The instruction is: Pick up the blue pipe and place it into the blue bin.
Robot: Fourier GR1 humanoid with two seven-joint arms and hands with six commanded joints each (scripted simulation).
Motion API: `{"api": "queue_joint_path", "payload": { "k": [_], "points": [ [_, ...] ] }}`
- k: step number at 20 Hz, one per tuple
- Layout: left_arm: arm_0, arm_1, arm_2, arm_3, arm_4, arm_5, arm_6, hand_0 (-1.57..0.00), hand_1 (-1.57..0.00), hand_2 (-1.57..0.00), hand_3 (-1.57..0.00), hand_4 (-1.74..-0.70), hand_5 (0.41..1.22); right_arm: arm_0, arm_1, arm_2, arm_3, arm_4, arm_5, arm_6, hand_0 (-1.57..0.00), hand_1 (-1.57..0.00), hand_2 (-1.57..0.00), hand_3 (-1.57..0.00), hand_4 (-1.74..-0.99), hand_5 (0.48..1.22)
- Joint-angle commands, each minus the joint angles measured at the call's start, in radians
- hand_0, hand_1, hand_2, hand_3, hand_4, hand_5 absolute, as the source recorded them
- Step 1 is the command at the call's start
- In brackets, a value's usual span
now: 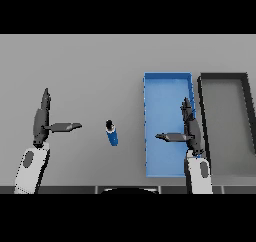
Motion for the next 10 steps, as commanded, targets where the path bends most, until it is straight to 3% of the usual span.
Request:
{"api": "queue_joint_path", "payload": {
  "k": [1,6,7,8,10],
  "points": [
    [-0.001,-0.001,0.000,0.000,0.000,0.001,-0.004,0.00,0.00,0.00,0.00,-0.97,0.593,-0.001,0.000,-0.001,0.001,-0.001,-0.001,0.001,0.00,0.00,0.00,0.00,-1.205,0.629],
    [-0.024,-0.004,0.001,0.017,-0.005,0.006,0.002,0.00,0.00,0.00,0.00,-0.97,0.593,-0.008,-0.001,-0.005,0.009,-0.002,-0.001,-0.002,0.00,0.00,0.00,0.00,-1.205,0.629],
    [0.018,0.057,-0.024,0.018,-0.012,-0.100,-0.080,0.00,0.00,0.00,0.00,-0.97,0.593,0.031,-0.068,0.026,-0.031,0.075,0.011,-0.091,0.00,0.00,0.00,0.00,-1.205,0.629],
    [0.029,0.099,-0.036,0.029,-0.020,-0.161,-0.111,0.00,0.00,0.00,0.00,-0.96,0.592,0.061,-0.103,0.049,-0.060,0.125,0.015,-0.132,0.00,0.00,0.00,0.00,-1.201,0.628],
    [0.041,0.142,-0.046,0.046,-0.026,-0.230,-0.158,0.00,0.00,0.00,0.00,-0.96,0.590,0.093,-0.135,0.070,-0.091,0.168,0.023,-0.136,0.00,0.00,0.00,0.00,-1.197,0.626]
  ]
}}
